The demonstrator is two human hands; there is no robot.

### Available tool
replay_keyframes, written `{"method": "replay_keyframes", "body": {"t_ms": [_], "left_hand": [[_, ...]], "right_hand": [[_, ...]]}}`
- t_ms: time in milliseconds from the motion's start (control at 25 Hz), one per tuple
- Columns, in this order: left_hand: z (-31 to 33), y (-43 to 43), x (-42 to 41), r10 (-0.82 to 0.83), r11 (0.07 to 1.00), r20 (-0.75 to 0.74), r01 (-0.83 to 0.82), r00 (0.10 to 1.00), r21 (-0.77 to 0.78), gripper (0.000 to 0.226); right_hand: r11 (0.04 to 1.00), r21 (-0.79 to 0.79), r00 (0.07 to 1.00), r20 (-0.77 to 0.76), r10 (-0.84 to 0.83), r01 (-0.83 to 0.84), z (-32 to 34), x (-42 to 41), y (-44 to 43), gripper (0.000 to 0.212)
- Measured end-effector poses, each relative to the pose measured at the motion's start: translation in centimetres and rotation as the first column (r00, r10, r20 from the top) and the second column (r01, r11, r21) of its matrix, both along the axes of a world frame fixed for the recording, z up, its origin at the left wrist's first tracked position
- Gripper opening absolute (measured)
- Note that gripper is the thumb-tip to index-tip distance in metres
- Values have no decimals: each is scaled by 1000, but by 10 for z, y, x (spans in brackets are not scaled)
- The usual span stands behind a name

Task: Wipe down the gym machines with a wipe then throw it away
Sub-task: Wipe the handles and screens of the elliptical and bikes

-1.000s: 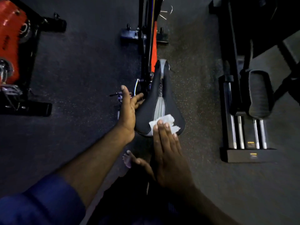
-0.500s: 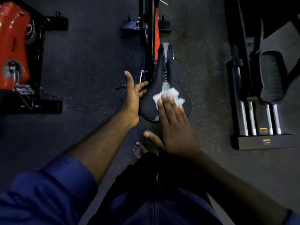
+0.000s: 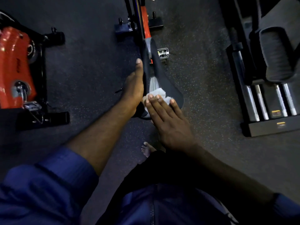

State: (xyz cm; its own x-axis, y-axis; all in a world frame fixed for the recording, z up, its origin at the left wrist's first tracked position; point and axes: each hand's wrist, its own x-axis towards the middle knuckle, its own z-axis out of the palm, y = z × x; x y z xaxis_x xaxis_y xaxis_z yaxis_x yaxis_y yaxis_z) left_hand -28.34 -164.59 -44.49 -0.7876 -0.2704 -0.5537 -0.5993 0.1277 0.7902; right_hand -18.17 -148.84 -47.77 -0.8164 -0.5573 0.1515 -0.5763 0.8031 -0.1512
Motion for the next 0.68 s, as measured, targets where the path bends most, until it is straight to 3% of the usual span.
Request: {"method": "replay_keyframes", "body": {"t_ms": [80,120,200,240,280,320,360,480,560,680], "left_hand": [[2,6,-4,-89,989,-12,87,996,-122,61],[2,12,-3,-111,981,9,111,994,-160,65],[0,21,3,-111,952,67,125,992,-278,85],[-2,24,4,-99,929,96,127,990,-347,83],[-2,26,6,-83,908,119,125,989,-400,78],[-2,27,6,-74,890,131,125,989,-438,75],[-2,27,5,-69,881,129,121,989,-457,75],[-5,29,5,-68,864,110,114,992,-490,76],[-7,27,4,-69,865,104,111,992,-489,75],[-8,24,4,-67,857,98,108,993,-504,76]], "right_hand": [[990,-26,989,49,139,-138,-1,5,24,65],[984,-50,983,63,172,-169,-5,10,37,61],[977,-211,990,131,51,-22,-19,31,44,62],[907,-373,965,238,-109,194,-20,43,35,56],[701,-519,857,435,-277,490,-18,53,17,50],[438,-548,697,619,-362,713,-11,57,-3,49],[197,-513,548,760,-349,836,3,53,-22,51],[-337,-317,296,948,-113,887,33,33,-62,47],[-561,-152,254,961,108,814,49,25,-79,46],[-731,0,278,925,258,682,47,9,-70,22]]}}
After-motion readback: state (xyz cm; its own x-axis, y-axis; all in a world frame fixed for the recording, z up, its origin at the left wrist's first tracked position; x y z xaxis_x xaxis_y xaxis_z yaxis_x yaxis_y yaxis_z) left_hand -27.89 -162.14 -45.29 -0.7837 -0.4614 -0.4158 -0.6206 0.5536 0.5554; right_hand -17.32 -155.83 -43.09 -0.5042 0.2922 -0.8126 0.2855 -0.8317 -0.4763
